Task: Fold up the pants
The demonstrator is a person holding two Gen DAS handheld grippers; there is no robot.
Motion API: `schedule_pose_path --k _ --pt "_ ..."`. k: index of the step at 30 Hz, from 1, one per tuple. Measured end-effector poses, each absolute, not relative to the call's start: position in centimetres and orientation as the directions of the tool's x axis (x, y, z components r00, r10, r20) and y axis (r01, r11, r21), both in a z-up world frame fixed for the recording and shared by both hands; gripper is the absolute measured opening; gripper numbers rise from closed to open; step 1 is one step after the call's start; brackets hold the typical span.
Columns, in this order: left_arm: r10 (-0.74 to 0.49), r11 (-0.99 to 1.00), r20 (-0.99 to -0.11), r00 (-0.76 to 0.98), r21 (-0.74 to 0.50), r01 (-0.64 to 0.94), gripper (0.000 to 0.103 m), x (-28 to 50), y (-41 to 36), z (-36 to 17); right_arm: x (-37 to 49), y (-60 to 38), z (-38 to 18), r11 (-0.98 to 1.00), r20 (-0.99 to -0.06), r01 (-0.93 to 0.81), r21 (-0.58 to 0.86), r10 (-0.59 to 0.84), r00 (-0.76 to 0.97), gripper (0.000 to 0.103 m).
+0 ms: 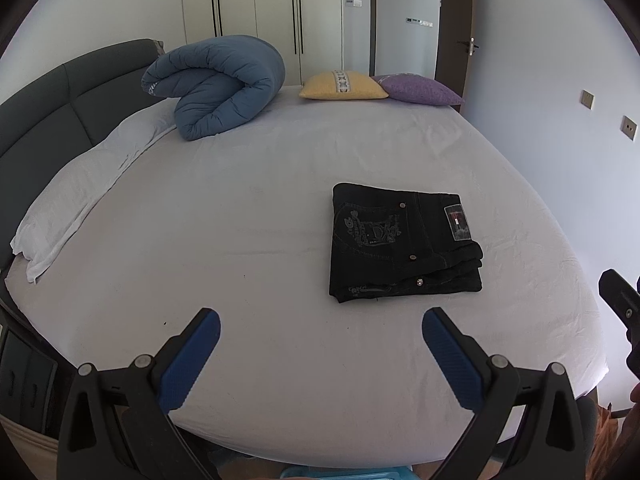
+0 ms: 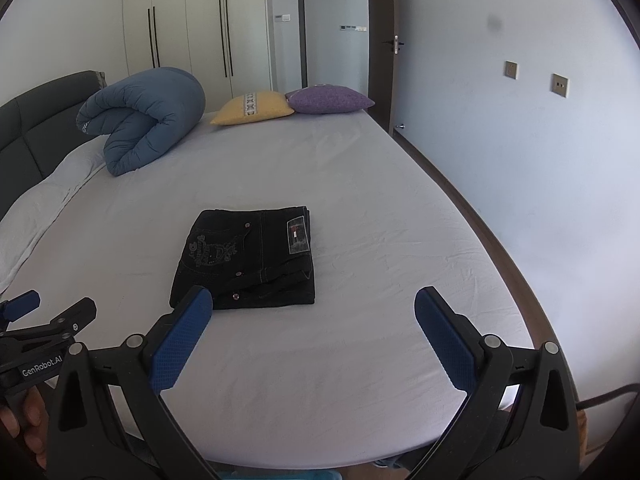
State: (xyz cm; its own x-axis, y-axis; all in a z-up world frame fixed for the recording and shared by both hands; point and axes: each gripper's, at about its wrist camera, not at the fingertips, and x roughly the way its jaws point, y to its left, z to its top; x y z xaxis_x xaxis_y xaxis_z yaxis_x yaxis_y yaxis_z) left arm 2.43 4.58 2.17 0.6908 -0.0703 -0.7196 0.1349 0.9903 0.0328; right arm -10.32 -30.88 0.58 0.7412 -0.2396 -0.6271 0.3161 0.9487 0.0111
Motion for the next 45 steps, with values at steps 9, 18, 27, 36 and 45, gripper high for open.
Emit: schedule_pose_path --k 9,18,27,36,45 --pt "-0.070 0.989 -0.732 0.678 0.038 0.142 0.103 2.4 4.2 1.5 -9.8 -29.7 0.2 0.958 -0.645 0.287 0.012 -0.212 0.734 0.103" --pt "-0.072 0.988 -0.736 0.673 0.042 0.151 0.103 2.3 3.8 1.2 -9.7 -29.1 0.3 0.959 -0.651 0.283 0.013 -0.206 0.730 0.103" --pt "-0.076 0.986 -0.742 0.666 0.044 0.162 0.103 2.3 3.7 1.0 -9.6 -28.9 -0.1 0.958 -0.656 0.286 0.013 -0.208 0.726 0.103" --pt "-0.079 0.985 -0.746 0.662 0.043 0.166 0.103 2.4 3.8 0.9 -9.4 -28.9 -0.3 0.958 -0.659 0.286 0.012 -0.208 0.723 0.103" --pt "-0.081 0.985 -0.750 0.656 0.039 0.167 0.103 2.5 3.8 0.7 -9.5 -29.0 -0.2 0.958 -0.659 0.285 0.011 -0.207 0.723 0.103"
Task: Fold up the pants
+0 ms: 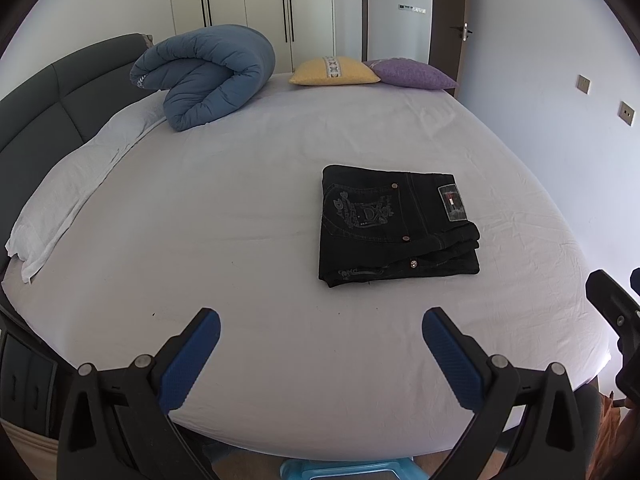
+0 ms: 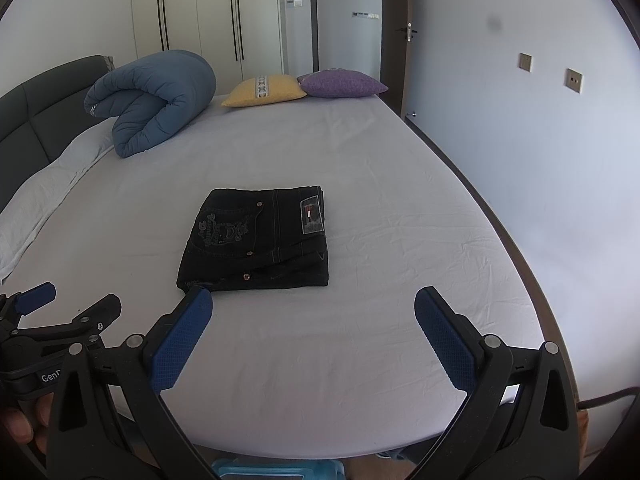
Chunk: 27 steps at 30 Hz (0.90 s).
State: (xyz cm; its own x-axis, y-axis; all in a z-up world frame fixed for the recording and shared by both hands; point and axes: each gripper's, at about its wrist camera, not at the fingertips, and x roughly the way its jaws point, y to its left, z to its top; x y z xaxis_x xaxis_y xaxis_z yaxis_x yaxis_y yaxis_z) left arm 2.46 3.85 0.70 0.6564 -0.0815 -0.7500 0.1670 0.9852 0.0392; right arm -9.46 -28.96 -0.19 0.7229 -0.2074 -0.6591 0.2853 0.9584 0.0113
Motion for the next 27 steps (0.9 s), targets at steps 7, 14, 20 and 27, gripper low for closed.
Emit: schedule_pose_path --k 7,14,20,27 --pt "-0.083 0.985 -0.752 0.654 0.038 0.169 0.103 2.5 3.9 0.6 -9.5 -28.9 -0.5 0.958 -0.661 0.286 0.012 -0.207 0.721 0.103" --pt "-0.084 0.985 -0.754 0.651 0.036 0.168 0.103 2.5 3.8 0.4 -9.5 -28.8 -0.8 0.958 -0.662 0.287 0.009 -0.209 0.719 0.103" --pt "-0.090 0.985 -0.759 0.645 0.027 0.169 0.103 2.6 3.8 0.0 -9.6 -28.8 -1.2 0.959 -0.665 0.285 0.010 -0.207 0.718 0.103" --pt "-0.090 0.985 -0.762 0.641 0.025 0.169 0.103 2.5 3.8 -0.1 -9.6 -28.8 -1.1 0.959 -0.666 0.284 0.009 -0.206 0.717 0.103"
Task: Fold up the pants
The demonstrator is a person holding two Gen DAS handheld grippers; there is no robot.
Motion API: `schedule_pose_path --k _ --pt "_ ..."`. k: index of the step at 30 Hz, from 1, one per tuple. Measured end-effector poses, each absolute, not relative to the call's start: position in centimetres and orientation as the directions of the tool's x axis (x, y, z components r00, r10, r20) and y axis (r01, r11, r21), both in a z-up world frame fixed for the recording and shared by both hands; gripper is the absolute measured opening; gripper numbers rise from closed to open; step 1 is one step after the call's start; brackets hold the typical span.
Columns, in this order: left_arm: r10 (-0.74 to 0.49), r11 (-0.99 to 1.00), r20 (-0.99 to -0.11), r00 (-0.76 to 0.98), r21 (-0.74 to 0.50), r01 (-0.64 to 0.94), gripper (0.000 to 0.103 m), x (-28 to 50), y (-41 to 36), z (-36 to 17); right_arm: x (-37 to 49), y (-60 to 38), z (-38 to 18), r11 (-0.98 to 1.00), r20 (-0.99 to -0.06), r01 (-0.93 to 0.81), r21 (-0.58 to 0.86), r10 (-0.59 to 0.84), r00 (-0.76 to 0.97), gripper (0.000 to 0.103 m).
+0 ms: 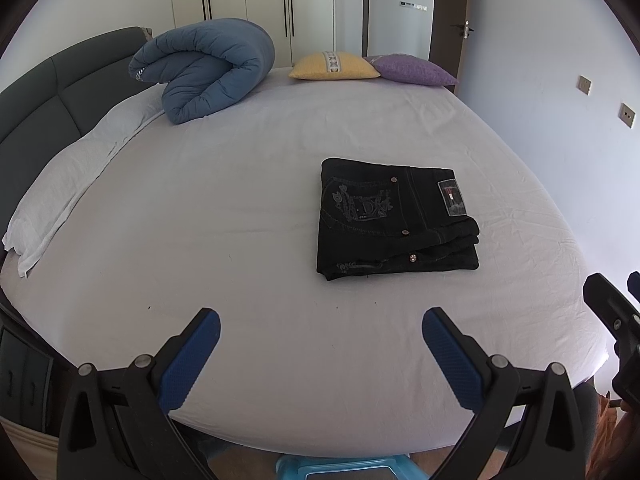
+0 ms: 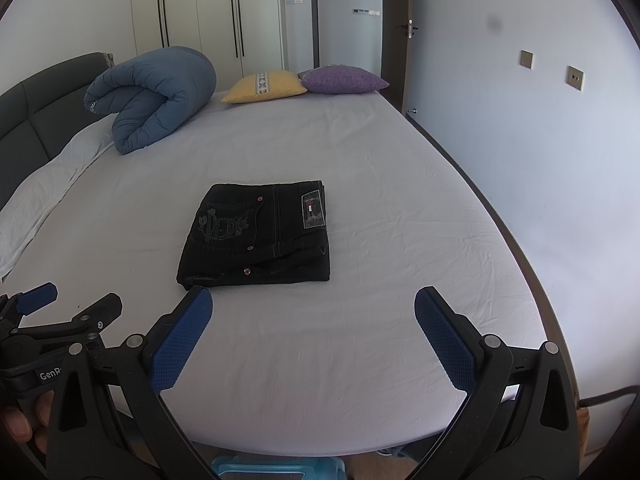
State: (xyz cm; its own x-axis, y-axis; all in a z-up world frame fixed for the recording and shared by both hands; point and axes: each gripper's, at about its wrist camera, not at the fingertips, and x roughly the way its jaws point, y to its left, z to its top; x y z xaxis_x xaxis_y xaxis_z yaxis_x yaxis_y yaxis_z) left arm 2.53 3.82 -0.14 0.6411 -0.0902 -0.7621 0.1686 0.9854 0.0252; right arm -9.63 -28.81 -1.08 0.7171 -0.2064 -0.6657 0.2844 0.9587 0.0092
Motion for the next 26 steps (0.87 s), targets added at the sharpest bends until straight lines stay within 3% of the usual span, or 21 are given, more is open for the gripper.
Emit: schedule_pose_path --k 26 --pt "-0.093 0.986 -0.769 0.632 0.018 0.167 0.103 2.4 3.9 -0.9 -10.1 -28.9 -2.3 0.959 -0.675 0.282 0.010 -0.202 0.710 0.103"
